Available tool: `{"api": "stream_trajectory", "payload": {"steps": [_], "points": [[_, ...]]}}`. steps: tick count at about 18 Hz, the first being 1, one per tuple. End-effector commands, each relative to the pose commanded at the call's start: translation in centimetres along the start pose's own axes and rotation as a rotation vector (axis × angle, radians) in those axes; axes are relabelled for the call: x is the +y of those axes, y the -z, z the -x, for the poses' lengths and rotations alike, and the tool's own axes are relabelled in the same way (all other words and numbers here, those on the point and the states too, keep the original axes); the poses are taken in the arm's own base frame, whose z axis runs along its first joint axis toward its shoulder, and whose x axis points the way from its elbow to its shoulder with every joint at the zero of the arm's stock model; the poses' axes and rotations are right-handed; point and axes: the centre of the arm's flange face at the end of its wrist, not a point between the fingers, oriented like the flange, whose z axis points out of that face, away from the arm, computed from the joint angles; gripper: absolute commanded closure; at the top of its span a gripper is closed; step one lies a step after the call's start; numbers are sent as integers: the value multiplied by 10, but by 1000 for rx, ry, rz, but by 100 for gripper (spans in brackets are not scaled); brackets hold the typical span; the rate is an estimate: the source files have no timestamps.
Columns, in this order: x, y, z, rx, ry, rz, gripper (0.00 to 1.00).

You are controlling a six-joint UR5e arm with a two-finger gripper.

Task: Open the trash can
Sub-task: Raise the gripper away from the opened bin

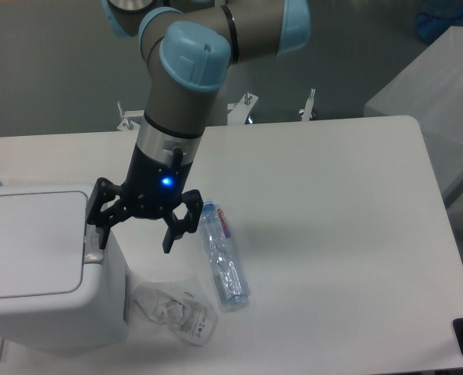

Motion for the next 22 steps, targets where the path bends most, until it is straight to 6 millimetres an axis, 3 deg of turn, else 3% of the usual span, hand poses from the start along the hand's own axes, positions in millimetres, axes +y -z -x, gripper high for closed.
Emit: {"api": "stream_trajectory", "payload": {"steps": [7,11,12,14,18,22], "points": [[-2,-1,0,-1,-2,-1,0],[-25,37,-10,-8,-45,-87,0],[-39,60,3,-30,-44,-147,0],[-50,84,23,-55,-25,-198,0],[-59,136,83,-131,-52,-272,0],[-56,151,131,-303,-173,-231,0]]}}
